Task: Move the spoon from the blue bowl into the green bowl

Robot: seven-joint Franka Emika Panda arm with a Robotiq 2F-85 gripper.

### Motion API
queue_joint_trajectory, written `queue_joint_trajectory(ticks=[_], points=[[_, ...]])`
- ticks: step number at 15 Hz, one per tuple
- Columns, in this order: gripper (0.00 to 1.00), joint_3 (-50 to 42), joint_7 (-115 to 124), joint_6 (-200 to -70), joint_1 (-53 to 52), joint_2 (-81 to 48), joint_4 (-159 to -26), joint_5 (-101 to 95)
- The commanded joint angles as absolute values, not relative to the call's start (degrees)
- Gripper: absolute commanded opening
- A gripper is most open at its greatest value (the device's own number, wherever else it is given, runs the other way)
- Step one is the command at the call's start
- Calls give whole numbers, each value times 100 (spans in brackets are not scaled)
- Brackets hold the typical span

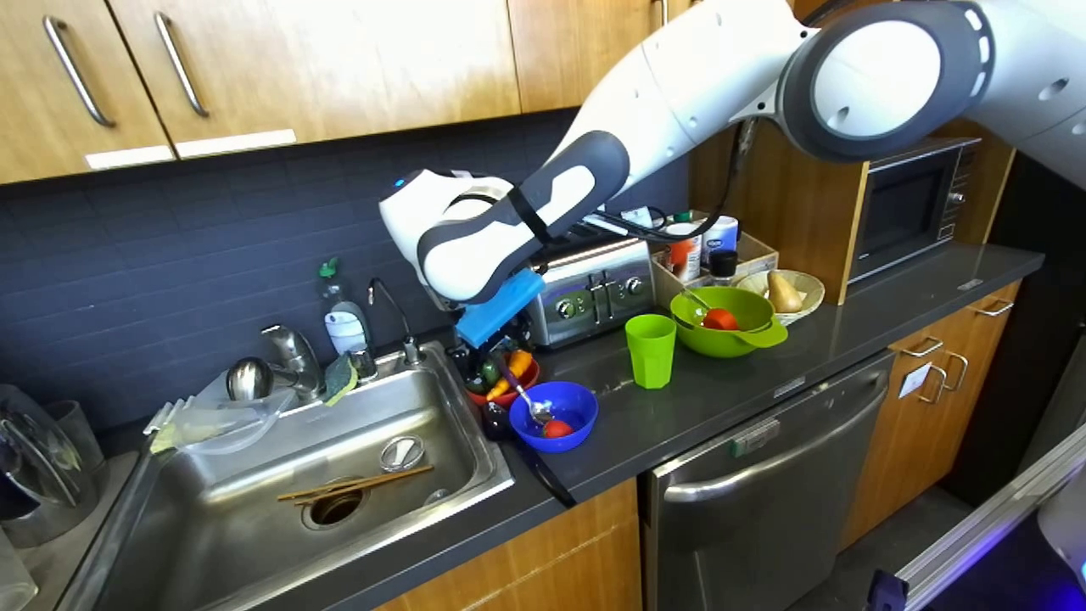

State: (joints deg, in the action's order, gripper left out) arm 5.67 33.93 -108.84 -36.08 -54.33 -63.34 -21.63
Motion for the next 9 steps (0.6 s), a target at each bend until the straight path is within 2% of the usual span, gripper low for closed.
queue_joint_trajectory(ticks=[1, 9], points=[[100, 599, 3216, -10643, -3556, -5671, -5924, -2086], [100, 619, 3119, -10472, -3524, -5887, -5565, -2067]])
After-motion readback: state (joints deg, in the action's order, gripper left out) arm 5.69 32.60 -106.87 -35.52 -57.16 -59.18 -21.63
